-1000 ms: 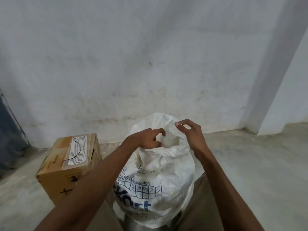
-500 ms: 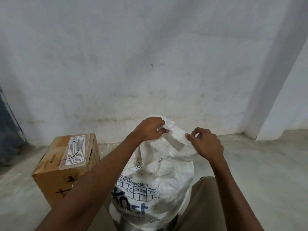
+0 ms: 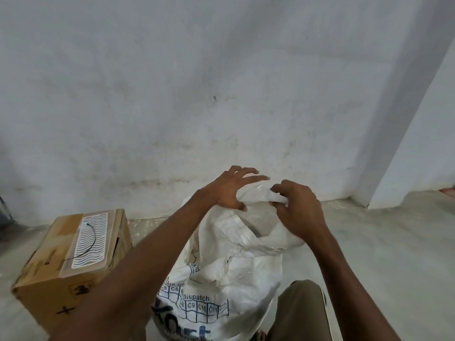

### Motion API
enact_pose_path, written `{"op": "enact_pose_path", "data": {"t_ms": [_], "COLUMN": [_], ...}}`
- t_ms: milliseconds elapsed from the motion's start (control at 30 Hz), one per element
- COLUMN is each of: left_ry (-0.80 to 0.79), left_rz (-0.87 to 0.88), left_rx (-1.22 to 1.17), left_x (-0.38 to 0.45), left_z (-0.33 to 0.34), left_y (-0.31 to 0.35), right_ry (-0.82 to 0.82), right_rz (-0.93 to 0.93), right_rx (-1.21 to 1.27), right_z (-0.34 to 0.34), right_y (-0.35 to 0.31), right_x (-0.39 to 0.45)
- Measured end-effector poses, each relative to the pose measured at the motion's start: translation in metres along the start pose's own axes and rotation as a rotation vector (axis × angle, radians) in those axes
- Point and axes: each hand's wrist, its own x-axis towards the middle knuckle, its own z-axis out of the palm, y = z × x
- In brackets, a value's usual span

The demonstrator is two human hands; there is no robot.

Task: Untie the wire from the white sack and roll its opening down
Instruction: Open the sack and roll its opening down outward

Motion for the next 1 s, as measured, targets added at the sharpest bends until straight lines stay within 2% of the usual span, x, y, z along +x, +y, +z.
{"op": "enact_pose_path", "data": {"t_ms": [67, 133, 233, 367, 500, 667, 767, 833, 900, 1000], "left_ry": [-0.106, -0.14, -0.11, -0.01, 0.099, 0.184, 0.026, -0.116, -0.151, 0.091], "left_rz": [0.028, 0.04, -0.044, -0.075, -0.112, -0.186, -0.256, -0.253, -0.247, -0.187], "left_rx": [0.112, 0.119, -0.116, -0.339, -0.359, -0.3, -0.433, -0.329, -0.078, 0.316], "left_x": [0.016, 0.032, 0.045, 0.047, 0.047, 0.039, 0.029, 0.023, 0.019, 0.018], "left_z": [0.003, 0.006, 0.011, 0.017, 0.017, 0.015, 0.009, 0.008, 0.011, 0.014], "left_y": [-0.009, -0.013, -0.014, -0.013, -0.004, -0.015, -0.031, -0.042, -0.049, -0.046], "right_ry": [0.056, 0.083, 0.074, -0.158, -0.293, -0.21, -0.124, -0.061, -0.097, -0.177], "right_rz": [0.061, 0.156, 0.298, 0.366, 0.328, 0.355, 0.39, 0.396, 0.392, 0.338], "right_rx": [-0.01, -0.014, -0.011, -0.196, -0.162, -0.141, 0.023, 0.015, -0.13, -0.524], "right_z": [-0.008, -0.014, -0.02, -0.021, -0.009, 0.005, 0.004, 0.002, 0.004, 0.017], "right_y": [0.007, 0.013, 0.02, 0.022, -0.002, -0.003, 0.005, 0.01, 0.015, 0.016], "right_x": [0.006, 0.013, 0.021, 0.031, 0.055, 0.083, 0.083, 0.082, 0.082, 0.08]}}
